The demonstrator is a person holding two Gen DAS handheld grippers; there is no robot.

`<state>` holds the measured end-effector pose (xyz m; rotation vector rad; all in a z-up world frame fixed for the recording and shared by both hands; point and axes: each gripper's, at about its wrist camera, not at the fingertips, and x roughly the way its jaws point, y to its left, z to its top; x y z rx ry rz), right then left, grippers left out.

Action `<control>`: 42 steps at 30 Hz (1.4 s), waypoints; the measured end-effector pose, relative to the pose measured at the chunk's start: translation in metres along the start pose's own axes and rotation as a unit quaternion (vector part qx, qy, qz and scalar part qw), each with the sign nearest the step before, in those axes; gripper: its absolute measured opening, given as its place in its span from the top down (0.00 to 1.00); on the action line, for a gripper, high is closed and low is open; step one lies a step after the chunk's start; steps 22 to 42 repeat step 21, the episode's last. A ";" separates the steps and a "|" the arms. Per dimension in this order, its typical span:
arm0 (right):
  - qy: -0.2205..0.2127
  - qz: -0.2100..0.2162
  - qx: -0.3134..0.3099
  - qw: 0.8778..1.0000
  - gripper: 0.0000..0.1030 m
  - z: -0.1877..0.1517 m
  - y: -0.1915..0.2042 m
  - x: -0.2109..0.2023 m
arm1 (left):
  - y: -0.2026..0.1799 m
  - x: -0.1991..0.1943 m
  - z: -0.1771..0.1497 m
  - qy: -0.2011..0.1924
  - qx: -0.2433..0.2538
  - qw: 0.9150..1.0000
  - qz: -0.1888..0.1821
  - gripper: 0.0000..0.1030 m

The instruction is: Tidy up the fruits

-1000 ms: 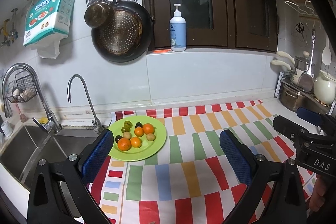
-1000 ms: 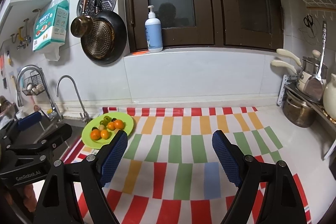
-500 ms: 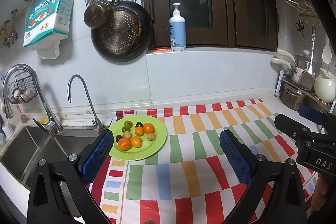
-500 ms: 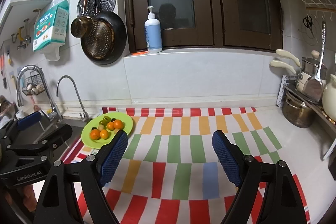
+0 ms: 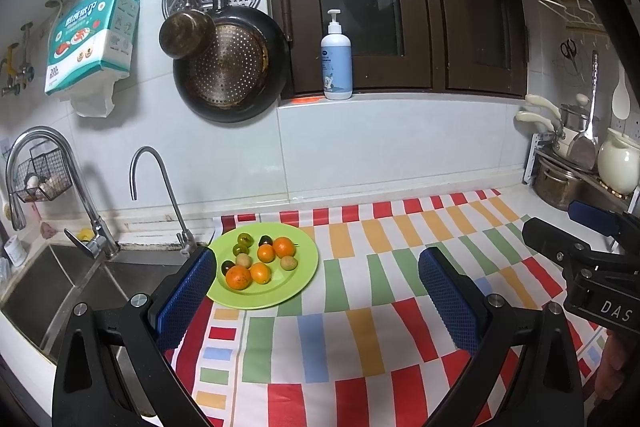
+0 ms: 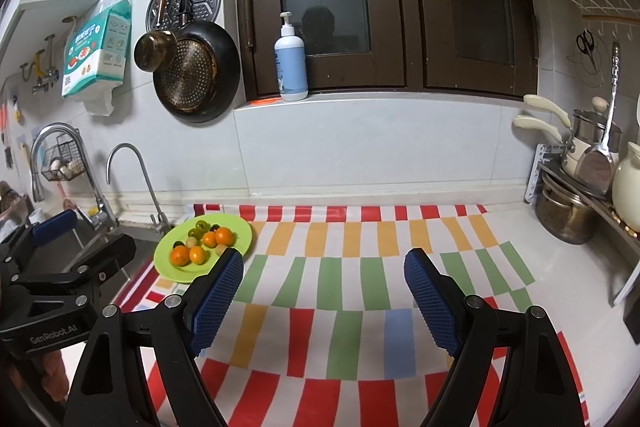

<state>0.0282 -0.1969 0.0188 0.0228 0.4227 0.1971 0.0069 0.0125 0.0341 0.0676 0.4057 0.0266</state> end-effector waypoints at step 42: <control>0.000 -0.001 -0.002 1.000 0.19 -0.001 -0.003 -0.002 | 0.000 -0.001 -0.003 0.003 0.004 1.000 -0.004 0.00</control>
